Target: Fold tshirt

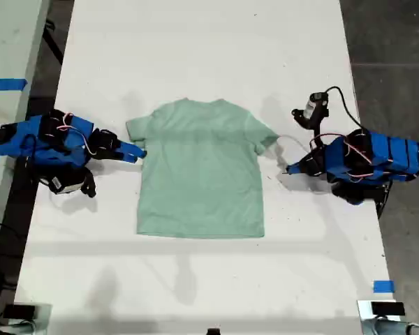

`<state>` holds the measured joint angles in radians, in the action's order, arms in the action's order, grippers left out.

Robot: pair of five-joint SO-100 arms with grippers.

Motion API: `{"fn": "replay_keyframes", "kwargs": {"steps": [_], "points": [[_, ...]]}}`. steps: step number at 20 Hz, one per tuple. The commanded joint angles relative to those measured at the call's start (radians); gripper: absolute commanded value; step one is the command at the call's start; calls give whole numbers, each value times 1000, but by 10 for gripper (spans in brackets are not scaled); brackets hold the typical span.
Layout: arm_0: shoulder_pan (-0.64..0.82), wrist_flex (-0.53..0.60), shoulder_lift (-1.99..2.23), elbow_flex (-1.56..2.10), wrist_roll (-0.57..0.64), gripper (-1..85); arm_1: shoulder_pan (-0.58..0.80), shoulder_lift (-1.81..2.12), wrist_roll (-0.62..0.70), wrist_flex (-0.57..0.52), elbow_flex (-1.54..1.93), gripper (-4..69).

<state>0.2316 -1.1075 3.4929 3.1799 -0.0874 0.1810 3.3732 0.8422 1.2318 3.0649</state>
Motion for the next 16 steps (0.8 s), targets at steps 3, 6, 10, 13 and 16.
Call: {"fn": "replay_keyframes", "kwargs": {"steps": [3, 6, 10, 13, 16], "points": [[0, -3, 104, 3, 2, 179, -9, 117, -5, 49, -3, 20], [0, -3, 104, 3, 2, 179, -9, 117, -5, 49, -3, 20], [-2, -3, 106, 3, 9, 186, -9, 117, -5, 49, -3, 20], [14, -3, 107, 3, 3, 200, -9, 117, -5, 49, -3, 20], [95, -6, 107, 0, 2, 70, -9, 117, -5, 49, -3, 20]]}}
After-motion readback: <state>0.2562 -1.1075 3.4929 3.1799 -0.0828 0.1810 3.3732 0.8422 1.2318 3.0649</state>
